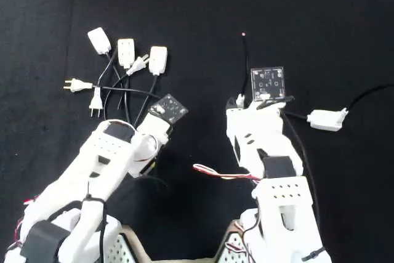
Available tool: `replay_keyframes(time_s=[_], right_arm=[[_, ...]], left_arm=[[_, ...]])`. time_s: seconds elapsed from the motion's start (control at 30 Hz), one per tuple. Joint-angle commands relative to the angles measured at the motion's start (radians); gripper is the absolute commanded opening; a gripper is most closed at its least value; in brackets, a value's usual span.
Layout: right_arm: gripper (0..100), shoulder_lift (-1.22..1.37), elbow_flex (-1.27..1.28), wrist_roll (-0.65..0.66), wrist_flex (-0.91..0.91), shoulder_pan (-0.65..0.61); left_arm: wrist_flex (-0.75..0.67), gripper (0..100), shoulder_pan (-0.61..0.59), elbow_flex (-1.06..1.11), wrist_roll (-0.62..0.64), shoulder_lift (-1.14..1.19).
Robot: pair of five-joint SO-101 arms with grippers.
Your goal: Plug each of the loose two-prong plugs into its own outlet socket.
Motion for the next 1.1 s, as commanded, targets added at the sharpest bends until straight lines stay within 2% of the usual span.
replay_keyframes(time_s=[0.0,0.17,0.3,0.47,0.57,0.73,0.87,0.97,1.07], right_arm=[[1.4,-0.021,-0.008,0.011,-0.023,0.012],[1.4,-0.021,-0.008,0.011,-0.023,0.012],[1.4,-0.021,-0.008,0.011,-0.023,0.012],[1.4,-0.021,-0.008,0.011,-0.023,0.012],[1.4,-0.021,-0.008,0.011,-0.023,0.011],[1.4,-0.021,-0.008,0.011,-0.023,0.009],[1.4,-0.021,-0.007,0.011,-0.023,0.009],[1.4,-0.021,-0.007,0.011,-0.023,0.009],[1.4,-0.019,-0.007,0.011,-0.023,0.009]], left_arm=[[0.012,4,-0.073,-0.062,-0.12,-0.046],[-0.035,6,-0.202,-0.061,-0.264,-0.046],[-0.078,12,-0.232,-0.061,-0.262,-0.048],[-0.123,13,-0.196,-0.005,-0.269,-0.046],[-0.135,19,-0.159,0.074,-0.305,-0.055],[-0.158,20,-0.153,0.093,-0.288,-0.046],[-0.152,20,-0.153,0.093,-0.287,-0.055],[-0.149,20,-0.151,0.079,-0.241,-0.057],[-0.075,20,-0.133,0.025,-0.222,-0.057]])
